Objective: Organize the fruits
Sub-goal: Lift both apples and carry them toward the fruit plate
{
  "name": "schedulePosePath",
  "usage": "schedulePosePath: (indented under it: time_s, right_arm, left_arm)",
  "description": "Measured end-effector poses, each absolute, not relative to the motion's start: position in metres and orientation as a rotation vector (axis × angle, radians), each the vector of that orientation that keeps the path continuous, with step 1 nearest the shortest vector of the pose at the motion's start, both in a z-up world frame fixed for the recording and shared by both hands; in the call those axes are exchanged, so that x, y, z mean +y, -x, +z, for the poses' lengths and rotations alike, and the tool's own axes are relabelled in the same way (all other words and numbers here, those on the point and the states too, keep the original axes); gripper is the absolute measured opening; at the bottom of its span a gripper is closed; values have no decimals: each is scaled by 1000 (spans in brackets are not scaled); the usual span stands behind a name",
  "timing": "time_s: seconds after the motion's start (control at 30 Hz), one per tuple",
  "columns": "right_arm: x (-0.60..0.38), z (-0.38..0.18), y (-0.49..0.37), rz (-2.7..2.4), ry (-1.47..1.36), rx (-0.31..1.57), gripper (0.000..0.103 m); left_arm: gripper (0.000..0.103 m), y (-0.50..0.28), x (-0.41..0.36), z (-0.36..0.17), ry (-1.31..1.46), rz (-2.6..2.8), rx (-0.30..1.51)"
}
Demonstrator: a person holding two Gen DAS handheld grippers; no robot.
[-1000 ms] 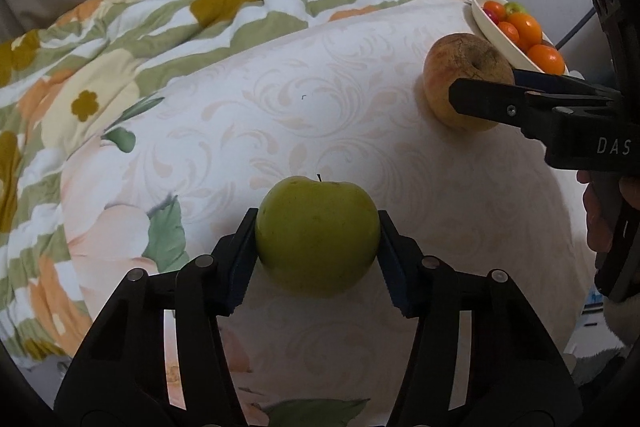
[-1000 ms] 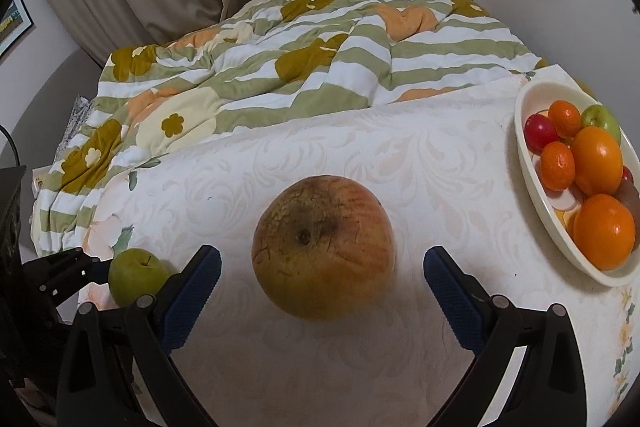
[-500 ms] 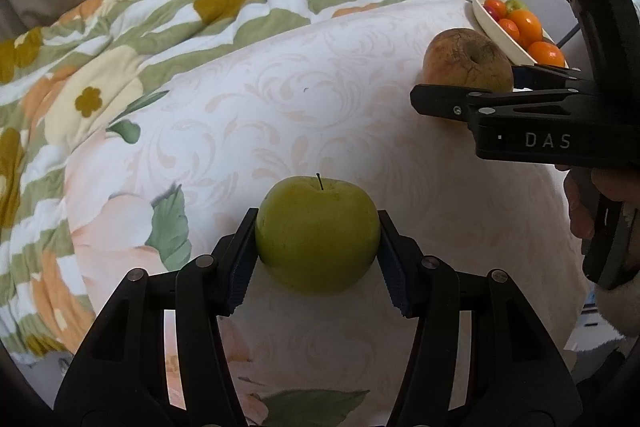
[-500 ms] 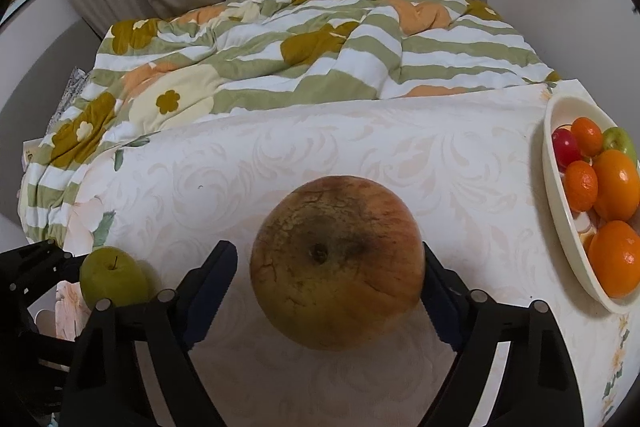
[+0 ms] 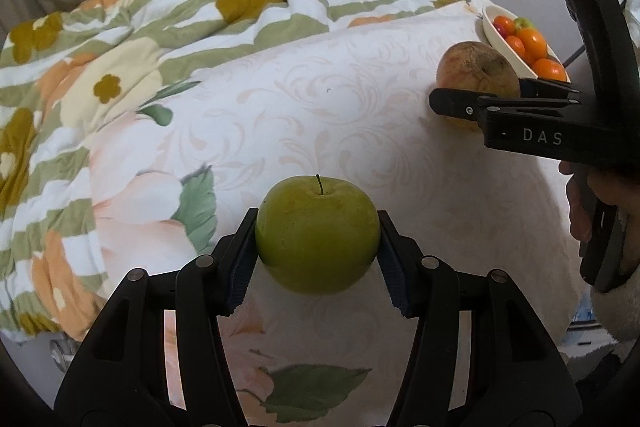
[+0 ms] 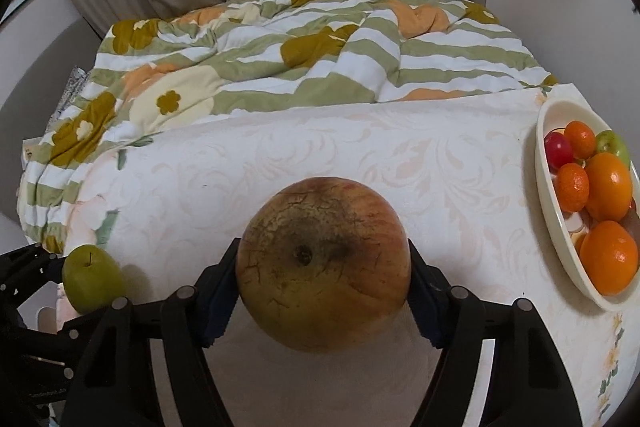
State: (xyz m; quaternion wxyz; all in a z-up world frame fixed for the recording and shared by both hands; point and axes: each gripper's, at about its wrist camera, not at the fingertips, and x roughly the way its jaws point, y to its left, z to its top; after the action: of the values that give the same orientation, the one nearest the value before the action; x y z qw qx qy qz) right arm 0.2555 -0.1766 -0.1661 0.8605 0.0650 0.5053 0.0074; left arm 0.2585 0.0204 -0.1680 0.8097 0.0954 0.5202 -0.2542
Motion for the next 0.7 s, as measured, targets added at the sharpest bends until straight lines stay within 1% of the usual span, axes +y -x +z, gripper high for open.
schedulePosePath:
  time_s: [0.37, 0.7]
  right_arm:
    - [-167, -119, -229, 51, -151, 1009, 69]
    - [-181, -65, -189, 44, -191, 946, 69]
  left_arm:
    - [62, -246, 28, -128, -179, -517, 1050]
    - [62, -236, 0, -75, -176, -579, 931]
